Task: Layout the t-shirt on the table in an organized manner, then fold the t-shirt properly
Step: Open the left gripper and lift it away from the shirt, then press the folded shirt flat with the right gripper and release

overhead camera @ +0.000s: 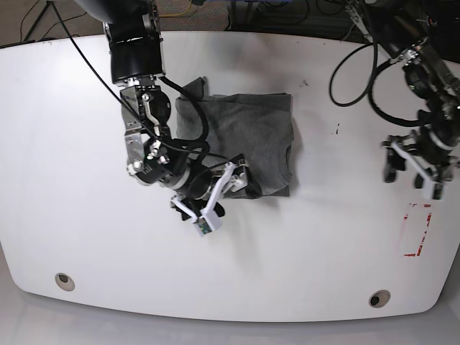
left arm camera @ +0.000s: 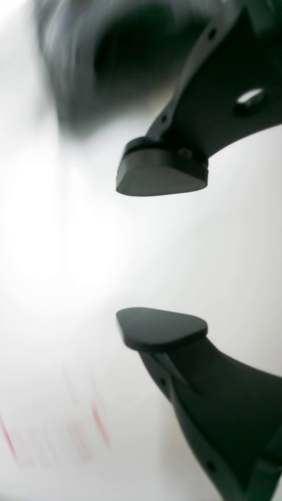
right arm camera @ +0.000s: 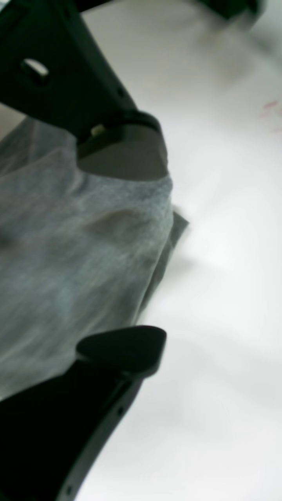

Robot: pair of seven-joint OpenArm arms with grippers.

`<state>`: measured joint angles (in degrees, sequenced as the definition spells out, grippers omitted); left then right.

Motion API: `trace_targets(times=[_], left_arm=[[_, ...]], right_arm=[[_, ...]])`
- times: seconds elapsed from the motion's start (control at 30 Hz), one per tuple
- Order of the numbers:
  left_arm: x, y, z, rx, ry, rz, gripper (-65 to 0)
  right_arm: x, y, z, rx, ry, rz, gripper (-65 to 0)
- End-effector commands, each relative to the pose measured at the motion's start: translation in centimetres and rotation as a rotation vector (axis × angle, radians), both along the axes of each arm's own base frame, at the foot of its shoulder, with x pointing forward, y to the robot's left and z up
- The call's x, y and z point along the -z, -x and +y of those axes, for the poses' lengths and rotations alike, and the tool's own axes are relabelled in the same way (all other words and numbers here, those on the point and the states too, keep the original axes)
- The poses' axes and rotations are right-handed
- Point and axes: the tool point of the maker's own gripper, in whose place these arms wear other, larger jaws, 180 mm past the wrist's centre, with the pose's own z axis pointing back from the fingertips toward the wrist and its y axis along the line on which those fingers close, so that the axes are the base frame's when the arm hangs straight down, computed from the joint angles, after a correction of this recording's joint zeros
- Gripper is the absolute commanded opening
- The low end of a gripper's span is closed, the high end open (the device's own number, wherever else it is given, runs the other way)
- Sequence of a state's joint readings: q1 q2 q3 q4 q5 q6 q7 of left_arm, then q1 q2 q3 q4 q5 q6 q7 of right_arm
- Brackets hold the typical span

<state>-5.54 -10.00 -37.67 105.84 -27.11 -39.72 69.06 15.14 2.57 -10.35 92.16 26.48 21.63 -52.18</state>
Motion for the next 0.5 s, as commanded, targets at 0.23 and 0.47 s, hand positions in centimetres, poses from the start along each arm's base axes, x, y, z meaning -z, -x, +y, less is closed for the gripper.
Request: trace_targets(times=[0.23,0.47], left_arm=[[-4.4,3.7,9.3,-0.121,-0.080,-0.070,-22.9],[-5.3,5.9,12.1,-0.164,-0.112,-0.057,-22.9]], right_arm=[[-1.6,-0.8,6.8,-0.142,0.119,-0.115,-10.6],[0.6,-0.2,9.6,-0.225,0.258,-0.181,-10.6]])
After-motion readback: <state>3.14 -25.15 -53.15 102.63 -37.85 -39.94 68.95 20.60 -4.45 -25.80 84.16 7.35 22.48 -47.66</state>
